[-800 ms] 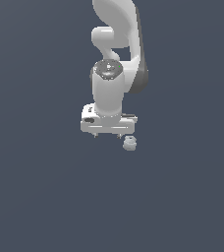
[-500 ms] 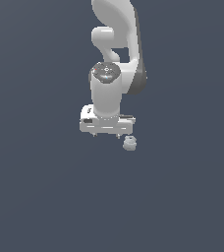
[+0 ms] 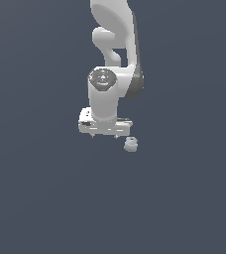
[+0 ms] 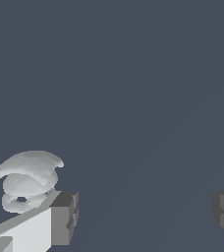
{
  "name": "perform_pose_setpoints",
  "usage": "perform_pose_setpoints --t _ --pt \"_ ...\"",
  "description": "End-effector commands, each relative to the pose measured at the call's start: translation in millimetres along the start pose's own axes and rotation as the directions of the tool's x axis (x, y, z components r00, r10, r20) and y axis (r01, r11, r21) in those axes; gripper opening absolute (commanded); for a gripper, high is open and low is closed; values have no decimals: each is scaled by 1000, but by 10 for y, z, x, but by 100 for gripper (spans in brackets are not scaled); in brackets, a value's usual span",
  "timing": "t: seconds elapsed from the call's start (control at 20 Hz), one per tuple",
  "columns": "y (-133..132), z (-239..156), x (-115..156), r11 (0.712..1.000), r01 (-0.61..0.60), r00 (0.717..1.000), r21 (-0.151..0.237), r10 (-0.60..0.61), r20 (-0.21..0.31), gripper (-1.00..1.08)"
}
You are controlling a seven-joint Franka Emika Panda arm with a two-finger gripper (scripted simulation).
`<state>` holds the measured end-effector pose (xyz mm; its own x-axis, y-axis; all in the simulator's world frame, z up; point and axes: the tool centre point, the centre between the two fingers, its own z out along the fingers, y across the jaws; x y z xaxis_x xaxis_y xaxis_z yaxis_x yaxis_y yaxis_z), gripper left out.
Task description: Pick up the object and move it to a goal position.
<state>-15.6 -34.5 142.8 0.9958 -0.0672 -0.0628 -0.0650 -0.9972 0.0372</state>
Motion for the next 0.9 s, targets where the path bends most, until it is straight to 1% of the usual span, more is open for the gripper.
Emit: perform_pose_setpoints --t 0.0,0.15,0.35,0.85 --pt "-33 14 -4 1000 -3 1000 1 3 -1 100" --pt "-119 48 -11 1000 -12 1000 3 12 -6 100" --pt "-301 119 -30 999 -32 999 7 32 -15 100" --pt "-975 382 -168 994 -107 993 32 108 -46 100"
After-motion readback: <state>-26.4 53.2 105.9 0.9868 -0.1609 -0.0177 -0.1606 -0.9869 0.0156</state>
